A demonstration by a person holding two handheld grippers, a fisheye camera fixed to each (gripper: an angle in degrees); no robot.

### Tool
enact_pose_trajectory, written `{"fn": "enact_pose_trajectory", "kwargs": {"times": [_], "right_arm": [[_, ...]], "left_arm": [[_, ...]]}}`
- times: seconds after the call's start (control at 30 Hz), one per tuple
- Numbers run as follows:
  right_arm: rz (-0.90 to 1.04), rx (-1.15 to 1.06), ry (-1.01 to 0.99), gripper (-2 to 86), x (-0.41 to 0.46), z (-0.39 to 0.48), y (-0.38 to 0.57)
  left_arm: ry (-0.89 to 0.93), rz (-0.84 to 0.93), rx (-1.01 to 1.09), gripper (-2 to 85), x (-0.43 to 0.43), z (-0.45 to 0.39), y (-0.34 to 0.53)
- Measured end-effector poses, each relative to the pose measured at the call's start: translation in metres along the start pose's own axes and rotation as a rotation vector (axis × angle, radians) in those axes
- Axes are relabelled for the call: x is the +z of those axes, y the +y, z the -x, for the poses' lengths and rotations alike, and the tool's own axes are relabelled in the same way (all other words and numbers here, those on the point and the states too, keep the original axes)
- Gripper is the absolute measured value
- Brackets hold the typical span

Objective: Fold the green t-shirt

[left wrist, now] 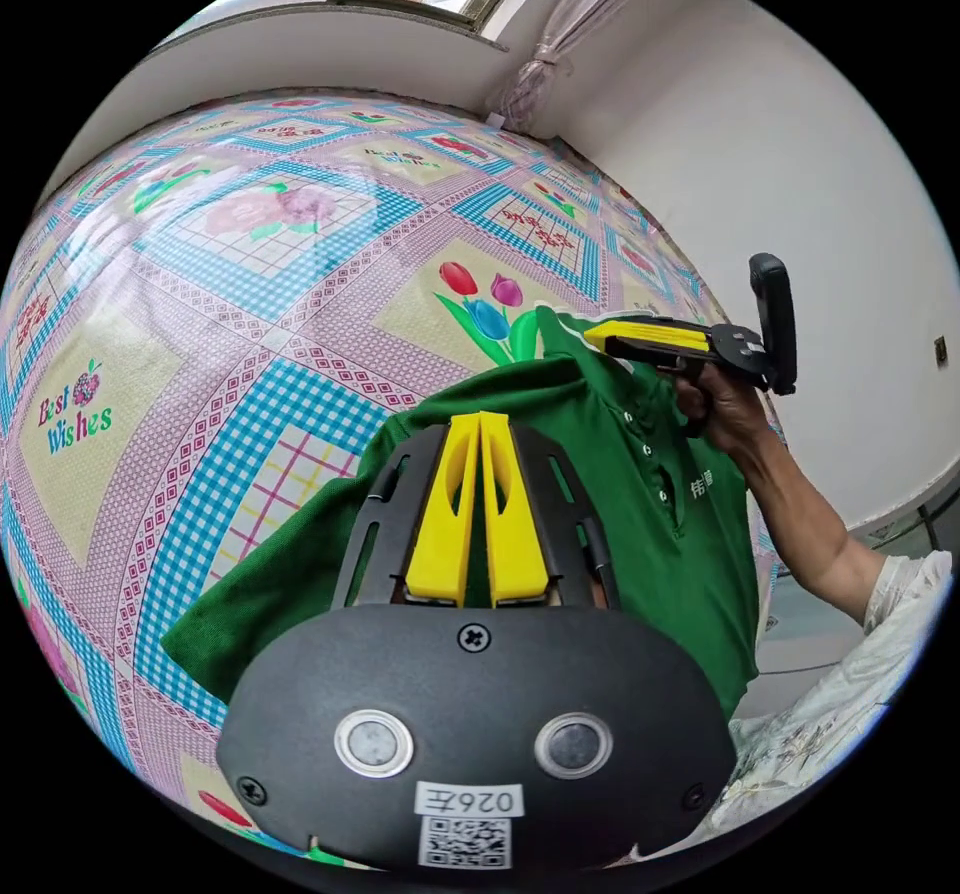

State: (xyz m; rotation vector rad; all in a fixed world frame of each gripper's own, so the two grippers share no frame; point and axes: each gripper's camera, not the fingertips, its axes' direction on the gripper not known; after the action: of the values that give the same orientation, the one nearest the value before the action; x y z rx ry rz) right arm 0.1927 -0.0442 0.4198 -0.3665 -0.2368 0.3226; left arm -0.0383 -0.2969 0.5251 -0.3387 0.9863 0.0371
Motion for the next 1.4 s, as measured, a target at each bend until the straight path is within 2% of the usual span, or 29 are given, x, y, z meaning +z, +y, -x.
{"fn": "enact_pose_trajectory", "kwargs": {"times": [0.07,0.23,0.53,0.67,0.83,1.07,1.2,1.4], "right_arm": [[-0.091,0.036,-0.068,-0.9,-0.035,-0.013,0.023],[-0.071,0.054,-0.045,-0.7,-0.064,-0.003,0.077],[0.031,-0.018,0.097,4.7,-0.045,0.052,0.106],[0.027,-0.044,0.149,1.6,-0.038,0.059,0.106],[-0.036,0.049,0.108,-1.3,-0.062,0.049,0.110],[-0.163,0.145,-0.089,-1.5,-0.083,0.035,0.107],[-0.010,0.113,-0.105,-1.3,-0.048,0.036,0.099],[-0.143,0.139,-0.138,-0.7,-0.098,0.022,0.107]], "left_arm": [[0.105,-0.050,0.034,-1.0,-0.012,-0.012,0.003],[0.269,-0.022,0.133,-1.0,0.012,-0.054,-0.021],[0.204,0.113,0.154,-1.0,0.082,-0.088,-0.052],[0.176,0.121,0.144,-1.0,0.084,-0.087,-0.055],[0.188,0.134,0.143,-1.0,0.084,-0.084,-0.059],[0.209,0.140,0.134,-1.0,0.082,-0.079,-0.059],[0.228,0.143,0.127,-1.0,0.080,-0.075,-0.057],[0.244,0.077,0.167,-1.0,0.055,-0.082,-0.045]]}}
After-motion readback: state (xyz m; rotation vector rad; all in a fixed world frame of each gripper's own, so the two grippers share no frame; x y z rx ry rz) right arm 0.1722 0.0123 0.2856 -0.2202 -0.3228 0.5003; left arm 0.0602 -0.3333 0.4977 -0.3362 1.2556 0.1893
